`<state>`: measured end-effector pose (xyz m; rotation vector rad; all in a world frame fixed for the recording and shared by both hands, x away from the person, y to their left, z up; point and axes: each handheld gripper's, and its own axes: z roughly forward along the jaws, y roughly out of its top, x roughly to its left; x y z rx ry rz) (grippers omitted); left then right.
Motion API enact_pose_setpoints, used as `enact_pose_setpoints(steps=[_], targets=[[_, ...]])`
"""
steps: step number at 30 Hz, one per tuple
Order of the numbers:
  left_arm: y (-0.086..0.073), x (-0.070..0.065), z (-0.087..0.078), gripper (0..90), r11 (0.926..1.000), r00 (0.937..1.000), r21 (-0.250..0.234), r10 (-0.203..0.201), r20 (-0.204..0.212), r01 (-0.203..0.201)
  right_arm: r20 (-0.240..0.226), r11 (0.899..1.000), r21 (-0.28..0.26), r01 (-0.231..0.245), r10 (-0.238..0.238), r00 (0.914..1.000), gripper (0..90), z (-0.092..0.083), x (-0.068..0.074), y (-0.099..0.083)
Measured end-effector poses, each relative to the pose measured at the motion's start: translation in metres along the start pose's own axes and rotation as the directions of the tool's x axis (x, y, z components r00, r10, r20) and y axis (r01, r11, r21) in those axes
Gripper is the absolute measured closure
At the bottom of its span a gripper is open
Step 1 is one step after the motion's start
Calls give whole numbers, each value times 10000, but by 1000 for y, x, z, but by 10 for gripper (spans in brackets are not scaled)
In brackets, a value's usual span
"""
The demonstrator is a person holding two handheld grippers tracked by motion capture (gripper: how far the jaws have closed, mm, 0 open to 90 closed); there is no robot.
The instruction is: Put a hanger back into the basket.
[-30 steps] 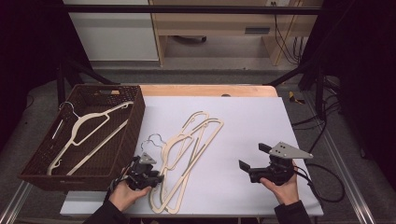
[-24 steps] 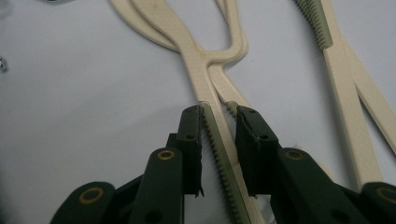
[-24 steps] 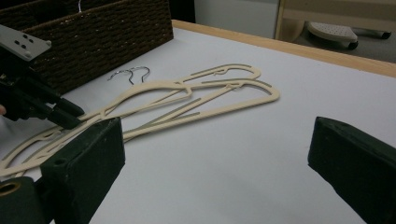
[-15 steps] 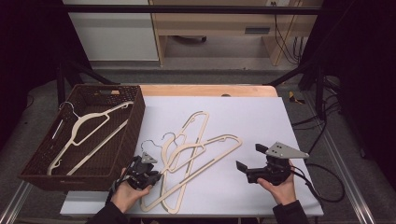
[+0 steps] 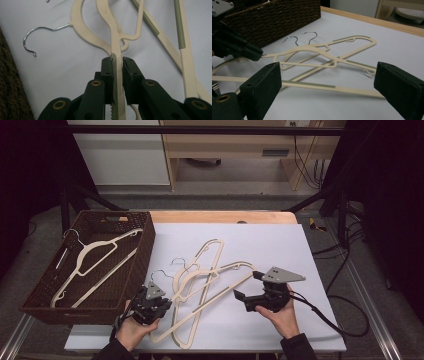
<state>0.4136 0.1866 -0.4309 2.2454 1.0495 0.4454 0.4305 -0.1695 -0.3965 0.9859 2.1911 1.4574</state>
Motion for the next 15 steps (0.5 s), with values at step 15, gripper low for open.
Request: enact_pose_setpoints(steps=[15], targets=[[4,-7,-14,795,9985,9987,-370,403,-297,-414,-243,9986,192,-496,501,9984,175,93,21,36]])
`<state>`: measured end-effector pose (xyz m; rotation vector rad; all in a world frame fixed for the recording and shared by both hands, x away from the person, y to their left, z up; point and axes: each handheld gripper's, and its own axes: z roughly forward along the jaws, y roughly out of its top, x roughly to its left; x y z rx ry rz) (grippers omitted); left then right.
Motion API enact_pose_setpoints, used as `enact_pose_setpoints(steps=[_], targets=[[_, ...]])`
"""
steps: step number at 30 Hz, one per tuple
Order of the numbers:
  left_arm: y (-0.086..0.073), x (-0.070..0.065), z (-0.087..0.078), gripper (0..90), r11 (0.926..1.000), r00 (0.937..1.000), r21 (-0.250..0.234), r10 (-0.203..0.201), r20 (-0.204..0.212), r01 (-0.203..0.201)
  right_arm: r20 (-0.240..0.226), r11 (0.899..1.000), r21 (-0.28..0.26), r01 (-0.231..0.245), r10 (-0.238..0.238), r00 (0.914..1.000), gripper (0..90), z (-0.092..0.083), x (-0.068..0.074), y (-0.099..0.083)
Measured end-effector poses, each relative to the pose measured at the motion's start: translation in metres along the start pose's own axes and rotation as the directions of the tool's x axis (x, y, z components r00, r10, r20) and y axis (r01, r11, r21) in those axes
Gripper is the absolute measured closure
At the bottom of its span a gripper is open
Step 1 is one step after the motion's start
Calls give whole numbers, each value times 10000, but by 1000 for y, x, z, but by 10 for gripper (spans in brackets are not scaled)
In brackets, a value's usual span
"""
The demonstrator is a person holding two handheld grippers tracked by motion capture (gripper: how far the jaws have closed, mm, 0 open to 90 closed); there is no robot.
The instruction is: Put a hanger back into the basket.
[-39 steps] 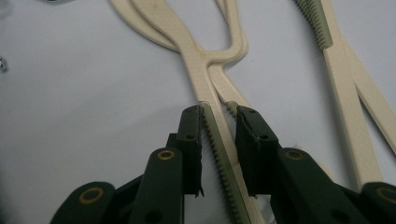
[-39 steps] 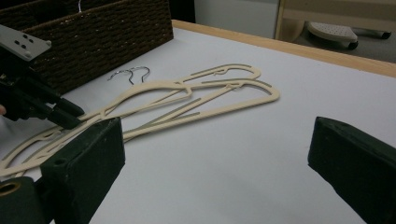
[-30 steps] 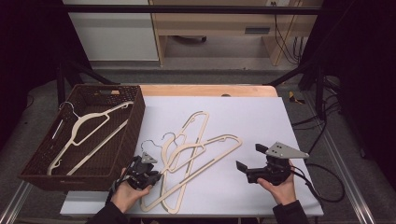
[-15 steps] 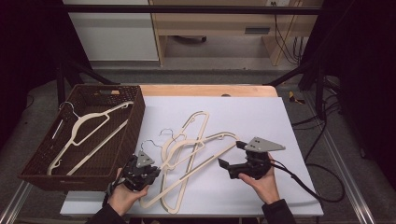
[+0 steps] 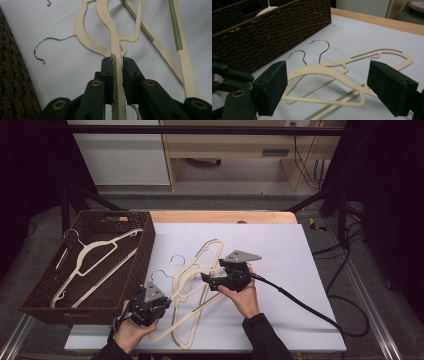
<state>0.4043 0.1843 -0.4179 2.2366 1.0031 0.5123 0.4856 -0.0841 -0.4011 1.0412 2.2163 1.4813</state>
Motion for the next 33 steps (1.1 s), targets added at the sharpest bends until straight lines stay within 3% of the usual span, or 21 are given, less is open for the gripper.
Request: enact_pose_setpoints(steps=[4,13,19,22,26,33], targets=[[1,-2,-3,795,9999,9999,-50,111,-93,-112,87,9997,248,-40,38,10000,196,23,3,8],[6,-9,-12,795,9993,9996,-286,253,-100,-256,61,9988,476,-121,118,9999,242,50,7,13],[8,-14,-17,795,9972,9967,-254,697,-416,-708,88,9970,771,-114,108,9999,297,64,10,12],[7,-17,-16,795,9980,9982,-308,548,-233,-555,-29,9966,795,-237,240,9997,348,70,10,13],[7,-16,-17,795,9970,9962,-154,757,-432,-764,79,9939,1104,-89,80,9999,420,80,10,12],[6,-18,-15,795,9967,9959,-204,777,-456,-787,213,9891,1453,-221,192,9996,593,92,9,7]])
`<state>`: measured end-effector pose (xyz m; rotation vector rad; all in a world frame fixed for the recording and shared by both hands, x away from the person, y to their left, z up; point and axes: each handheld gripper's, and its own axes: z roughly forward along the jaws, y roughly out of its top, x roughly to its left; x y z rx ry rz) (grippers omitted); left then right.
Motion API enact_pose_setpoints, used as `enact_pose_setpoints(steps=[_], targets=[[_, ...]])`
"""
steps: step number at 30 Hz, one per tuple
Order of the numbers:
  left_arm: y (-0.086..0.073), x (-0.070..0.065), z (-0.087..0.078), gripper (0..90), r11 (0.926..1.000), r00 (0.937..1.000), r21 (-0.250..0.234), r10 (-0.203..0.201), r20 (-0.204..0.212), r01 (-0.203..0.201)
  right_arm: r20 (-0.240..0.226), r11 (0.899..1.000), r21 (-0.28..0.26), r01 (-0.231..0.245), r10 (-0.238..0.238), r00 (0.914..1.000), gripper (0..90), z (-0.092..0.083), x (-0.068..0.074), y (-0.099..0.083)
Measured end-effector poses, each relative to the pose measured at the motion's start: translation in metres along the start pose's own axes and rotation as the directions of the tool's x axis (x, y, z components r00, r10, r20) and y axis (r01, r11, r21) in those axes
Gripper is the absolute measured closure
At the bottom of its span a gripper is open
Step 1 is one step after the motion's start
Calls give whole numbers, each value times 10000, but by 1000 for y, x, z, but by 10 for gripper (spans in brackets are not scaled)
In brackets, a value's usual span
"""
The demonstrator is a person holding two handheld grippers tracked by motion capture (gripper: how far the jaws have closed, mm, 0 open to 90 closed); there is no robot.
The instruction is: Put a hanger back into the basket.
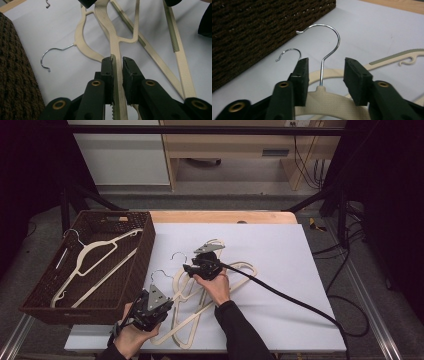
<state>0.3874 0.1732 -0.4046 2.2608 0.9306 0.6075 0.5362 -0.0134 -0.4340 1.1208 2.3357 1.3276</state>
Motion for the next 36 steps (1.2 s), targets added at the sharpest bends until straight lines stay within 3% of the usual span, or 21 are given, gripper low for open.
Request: enact_pose_setpoints(steps=[6,7,15,17,18,21,22,23,26,27,30,32,36], targets=[[-1,-3,1,794,10000,10000,48,79,32,-79,-199,10000,92,-10,12,9998,746,6,-3,-2],[-1,-3,2,794,10000,10000,54,71,51,-71,-295,9999,131,-33,37,9996,809,7,-2,-3],[-3,-6,3,793,10000,9999,0,71,98,-71,-314,9997,253,-48,56,9995,871,4,0,-2],[-3,-7,4,789,10000,9996,-52,-13,299,14,-247,9996,271,-57,63,9997,878,1,1,-1],[-4,-7,4,785,9999,9981,99,19,623,-25,-264,9996,256,-86,93,9996,882,0,2,-2],[-4,-10,6,765,10000,9965,-42,-17,835,21,-297,9999,120,-9,12,9996,889,-2,5,-2],[-4,-10,5,744,9999,9961,-94,-58,883,67,-323,9999,83,72,-69,9995,889,-4,6,-2],[-3,-8,5,657,9996,9953,-172,-207,949,225,-296,9998,87,182,-180,9994,889,-7,9,-2],[-2,-1,5,583,9968,9892,-314,-692,1295,738,-286,9994,51,343,-342,9990,890,-10,11,-3],[-1,2,6,551,9953,9837,-294,-863,1577,920,-293,9995,14,308,-308,9991,890,-12,13,-3],[2,11,10,475,9922,9758,-366,-1100,1892,1190,-268,9980,-165,610,-614,9978,890,-17,16,-3],[5,16,13,447,9879,9666,-382,-1388,2154,1503,-301,9972,-304,688,-697,9971,890,-21,18,-2],[13,25,21,429,9868,9626,-490,-1391,2326,1544,-345,9954,-530,799,-818,9961,890,-33,21,-2]])
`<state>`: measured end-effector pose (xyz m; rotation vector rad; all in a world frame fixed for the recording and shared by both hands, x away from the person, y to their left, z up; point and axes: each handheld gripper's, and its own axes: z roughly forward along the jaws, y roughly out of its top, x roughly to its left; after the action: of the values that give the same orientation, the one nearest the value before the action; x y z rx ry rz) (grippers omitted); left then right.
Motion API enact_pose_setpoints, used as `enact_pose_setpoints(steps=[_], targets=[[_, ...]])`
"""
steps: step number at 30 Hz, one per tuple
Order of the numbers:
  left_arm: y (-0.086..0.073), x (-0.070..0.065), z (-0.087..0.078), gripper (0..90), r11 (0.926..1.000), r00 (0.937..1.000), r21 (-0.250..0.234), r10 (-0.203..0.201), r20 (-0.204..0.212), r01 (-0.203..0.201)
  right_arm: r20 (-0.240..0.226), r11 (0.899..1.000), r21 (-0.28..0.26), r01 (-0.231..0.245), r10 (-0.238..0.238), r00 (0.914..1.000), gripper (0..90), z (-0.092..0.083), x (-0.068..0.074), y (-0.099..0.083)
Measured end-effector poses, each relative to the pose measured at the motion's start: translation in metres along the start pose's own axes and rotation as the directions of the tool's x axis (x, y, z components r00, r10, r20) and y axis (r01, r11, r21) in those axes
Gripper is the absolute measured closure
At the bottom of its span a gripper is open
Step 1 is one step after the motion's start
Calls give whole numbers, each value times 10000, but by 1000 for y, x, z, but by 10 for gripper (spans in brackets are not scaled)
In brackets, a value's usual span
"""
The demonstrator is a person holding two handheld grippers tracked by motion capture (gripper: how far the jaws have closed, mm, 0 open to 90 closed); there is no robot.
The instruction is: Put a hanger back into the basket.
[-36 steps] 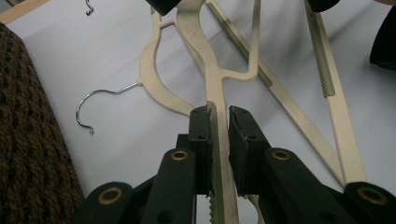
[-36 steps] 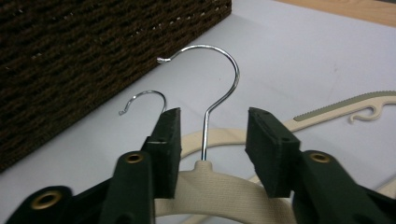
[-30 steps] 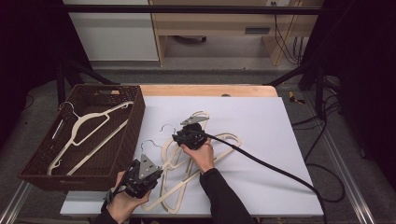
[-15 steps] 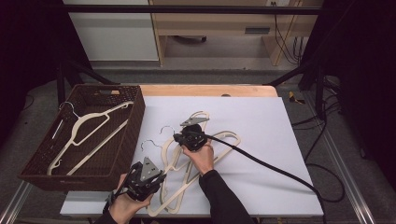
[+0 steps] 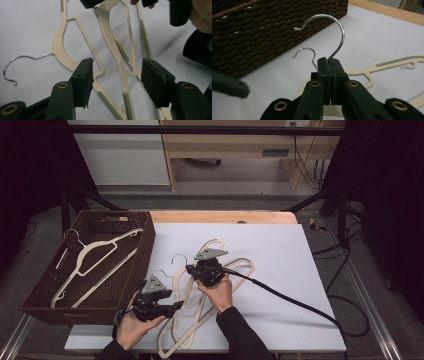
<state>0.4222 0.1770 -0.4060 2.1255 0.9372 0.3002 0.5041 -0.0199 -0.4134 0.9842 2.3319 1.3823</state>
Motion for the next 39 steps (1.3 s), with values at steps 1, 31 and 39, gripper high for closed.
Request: enact_pose_setpoints(steps=[1,31,39], targets=[[3,1,2,429,10000,9999,-40,-3,104,3,-33,10000,-31,93,-93,10000,890,-3,1,0],[21,-11,29,836,9903,9773,-259,-1305,1671,1367,-517,9940,-938,568,-619,9967,797,-65,10,-1],[24,-23,15,862,9885,9830,-911,-1063,1496,1208,-682,9903,-1256,588,-678,9954,689,-98,9,-4]])
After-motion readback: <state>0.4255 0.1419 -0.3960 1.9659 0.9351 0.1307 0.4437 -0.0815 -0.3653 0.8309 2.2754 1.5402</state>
